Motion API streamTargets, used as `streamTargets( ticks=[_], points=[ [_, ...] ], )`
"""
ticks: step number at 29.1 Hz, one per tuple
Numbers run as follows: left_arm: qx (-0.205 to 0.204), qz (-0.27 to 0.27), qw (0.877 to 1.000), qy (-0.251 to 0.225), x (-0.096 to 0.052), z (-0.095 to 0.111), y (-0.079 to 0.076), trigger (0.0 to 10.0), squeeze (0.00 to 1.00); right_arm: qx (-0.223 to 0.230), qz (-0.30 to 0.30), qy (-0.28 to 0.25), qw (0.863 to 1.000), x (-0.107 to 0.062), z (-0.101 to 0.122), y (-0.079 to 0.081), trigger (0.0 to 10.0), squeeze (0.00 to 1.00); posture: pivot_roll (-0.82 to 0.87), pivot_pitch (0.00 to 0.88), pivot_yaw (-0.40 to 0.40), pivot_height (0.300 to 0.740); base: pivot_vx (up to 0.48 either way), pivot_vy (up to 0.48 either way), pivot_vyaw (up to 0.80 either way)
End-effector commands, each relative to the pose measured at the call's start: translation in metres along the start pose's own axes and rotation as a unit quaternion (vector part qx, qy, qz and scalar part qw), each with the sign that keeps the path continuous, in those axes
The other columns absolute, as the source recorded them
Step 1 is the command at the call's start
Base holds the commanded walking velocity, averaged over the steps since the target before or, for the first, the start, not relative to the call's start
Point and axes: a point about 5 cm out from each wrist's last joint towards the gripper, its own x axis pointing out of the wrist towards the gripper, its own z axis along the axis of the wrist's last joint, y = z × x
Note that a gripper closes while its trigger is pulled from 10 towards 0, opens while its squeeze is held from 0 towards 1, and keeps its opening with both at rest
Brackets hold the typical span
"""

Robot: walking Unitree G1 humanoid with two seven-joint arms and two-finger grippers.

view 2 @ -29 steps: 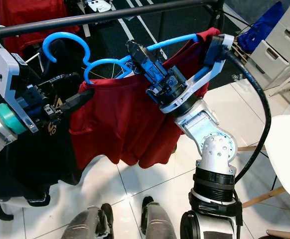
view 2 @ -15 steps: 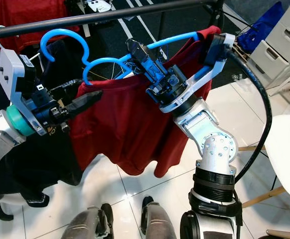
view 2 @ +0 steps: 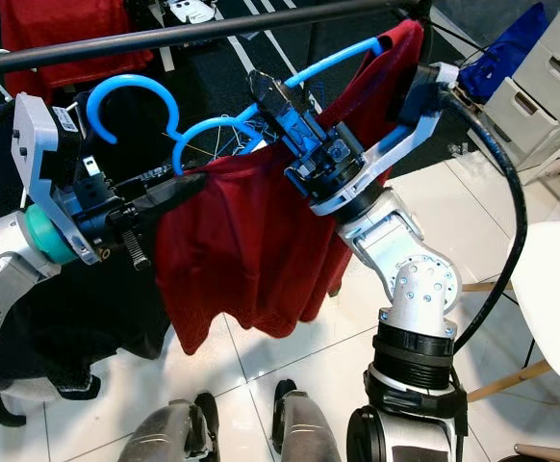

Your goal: Hang hanger

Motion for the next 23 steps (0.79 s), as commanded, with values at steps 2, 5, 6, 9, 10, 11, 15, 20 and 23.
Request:
streamTargets(
  ticks=[2,5,6,9,10,11,15,20,23],
  points=[
    [-0.003,-0.008,1.000,0.006,-0.001,-0.001,-0.003,0.0,0.00,-0.011,0.004,0.001,1.000,0.003,-0.001,0.001,0.0,0.00,-0.12,0.148,0.062,0.740,0.000,0.000,0.00],
    [0.006,-0.006,1.000,0.013,-0.002,0.000,0.001,0.0,0.00,-0.046,-0.031,0.027,0.998,-0.002,-0.008,-0.007,10.0,0.00,-0.12,0.149,0.064,0.740,0.000,0.000,0.00],
    [0.010,-0.006,1.000,0.017,-0.003,0.000,0.003,0.0,0.00,-0.057,-0.037,0.038,0.997,-0.004,-0.010,-0.008,10.0,0.00,-0.12,0.150,0.066,0.740,0.000,0.000,0.00],
    [0.014,-0.004,1.000,0.020,-0.004,0.000,0.005,0.0,0.00,-0.057,-0.034,0.045,0.997,-0.007,-0.012,-0.007,10.0,1.00,-0.12,0.151,0.067,0.740,0.000,0.000,0.00],
    [0.017,-0.003,1.000,0.024,-0.004,-0.001,0.007,0.0,0.00,-0.052,-0.024,0.047,0.997,-0.008,-0.012,-0.004,10.0,1.00,-0.12,0.151,0.067,0.740,0.000,0.000,0.00],
    [0.017,-0.003,1.000,0.024,-0.004,-0.001,0.007,0.0,0.00,-0.052,-0.024,0.047,0.997,-0.008,-0.012,-0.004,10.0,1.00,-0.12,0.151,0.067,0.740,0.000,0.000,0.00],
    [0.020,0.002,0.999,0.026,-0.003,-0.002,0.010,0.0,0.00,-0.068,-0.023,0.053,0.996,-0.010,-0.010,0.001,10.0,1.00,-0.13,0.153,0.066,0.740,0.000,0.000,0.00],
    [0.027,0.027,0.999,0.030,-0.003,-0.003,0.017,0.0,0.00,-0.097,-0.034,0.102,0.989,-0.025,-0.015,0.007,10.0,0.00,-0.13,0.156,0.067,0.740,0.000,0.000,0.00],
    [0.038,0.034,0.998,0.036,-0.003,-0.003,0.019,0.0,0.00,-0.114,-0.043,0.128,0.984,-0.032,-0.020,0.007,10.0,0.00,-0.13,0.158,0.067,0.740,0.000,0.000,0.00]
  ],
)
